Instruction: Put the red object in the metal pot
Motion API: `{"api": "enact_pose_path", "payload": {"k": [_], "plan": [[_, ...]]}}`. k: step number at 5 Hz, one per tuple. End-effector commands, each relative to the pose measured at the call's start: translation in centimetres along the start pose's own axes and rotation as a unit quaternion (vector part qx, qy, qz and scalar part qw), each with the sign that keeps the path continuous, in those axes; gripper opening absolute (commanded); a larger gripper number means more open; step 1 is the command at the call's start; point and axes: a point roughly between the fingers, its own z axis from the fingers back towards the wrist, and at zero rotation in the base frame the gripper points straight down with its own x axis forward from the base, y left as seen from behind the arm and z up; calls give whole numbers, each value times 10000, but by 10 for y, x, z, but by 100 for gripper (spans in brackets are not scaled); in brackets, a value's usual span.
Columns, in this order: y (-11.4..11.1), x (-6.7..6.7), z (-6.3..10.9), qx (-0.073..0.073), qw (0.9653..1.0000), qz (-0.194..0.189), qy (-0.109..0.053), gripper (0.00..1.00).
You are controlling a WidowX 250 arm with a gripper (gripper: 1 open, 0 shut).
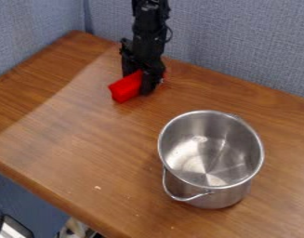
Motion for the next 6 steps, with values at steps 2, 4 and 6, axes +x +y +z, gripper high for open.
{"api": "enact_pose_path", "payload": {"k": [2, 4, 6], "plan": [[2, 10, 34, 349, 9991, -37, -256, 0], [-8, 10, 61, 501, 9973, -424, -332, 0], [-37, -3, 79, 525, 9923, -1027, -442, 0]]}}
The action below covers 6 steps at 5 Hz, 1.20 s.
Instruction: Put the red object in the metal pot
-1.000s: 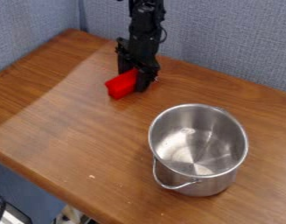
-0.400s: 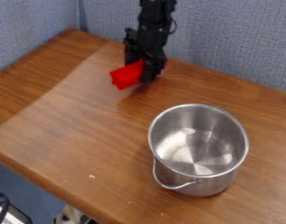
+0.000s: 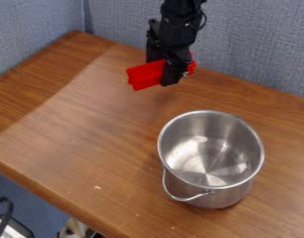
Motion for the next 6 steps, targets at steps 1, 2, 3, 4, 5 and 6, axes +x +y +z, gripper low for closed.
{"api": "enact_pose_path", "payload": {"k": [1, 2, 3, 4, 5, 6], "plan": [[-16, -16, 33, 246, 9992, 55, -312, 0], [-39, -18, 43, 280, 9988, -113, -374, 0], [-61, -16, 45, 211, 9988, 137, -418, 0], [-82, -16, 39, 135, 9975, 528, -453, 0], [-105, -7, 36, 113, 9965, 618, -544, 0], [-129, 8, 29, 70, 9956, 682, -639, 0]]}}
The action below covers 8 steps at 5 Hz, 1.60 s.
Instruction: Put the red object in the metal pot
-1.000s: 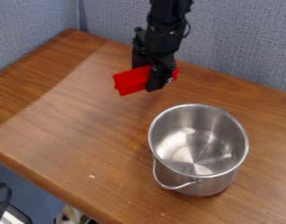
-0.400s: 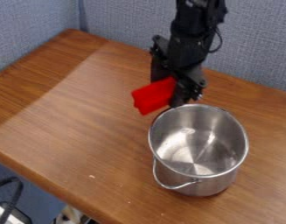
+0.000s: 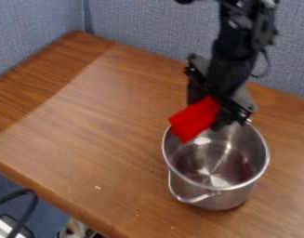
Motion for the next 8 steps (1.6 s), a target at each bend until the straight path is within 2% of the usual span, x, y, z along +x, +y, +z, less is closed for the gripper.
{"api": "enact_pose_path", "payload": {"k": [1, 2, 3, 5, 7, 8], "plan": [[-7, 4, 10, -13, 9992, -153, -373, 100], [-5, -2, 10, 14, 9985, -322, -451, 100], [-2, -3, 14, -35, 9982, -349, -478, 100], [-8, -5, 14, -70, 9991, 221, -364, 100], [6, -26, 22, -93, 9989, -144, -432, 100], [-2, -30, 23, -86, 9982, -302, -512, 100]]}}
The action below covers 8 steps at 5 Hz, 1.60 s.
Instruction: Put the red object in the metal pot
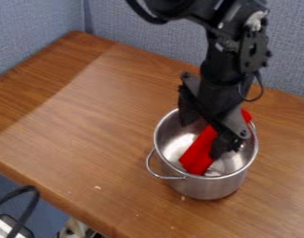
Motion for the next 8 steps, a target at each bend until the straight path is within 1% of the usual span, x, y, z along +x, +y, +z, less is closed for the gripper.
{"api": "enact_pose_path", "payload": {"k": [1, 2, 3, 4, 5, 6, 8], "plan": [[-5, -2, 11, 81, 9992, -129, -364, 100], [-13, -8, 11, 92, 9987, -194, -467, 100], [-19, -6, -1, 98, 9986, -28, -513, 100], [-25, -3, -13, 80, 9987, 120, -489, 100], [-33, 2, -24, 106, 9988, 210, -440, 100], [-40, 6, -38, 106, 9987, 344, -357, 100], [-55, 19, -37, 155, 9987, 408, -254, 100]]}}
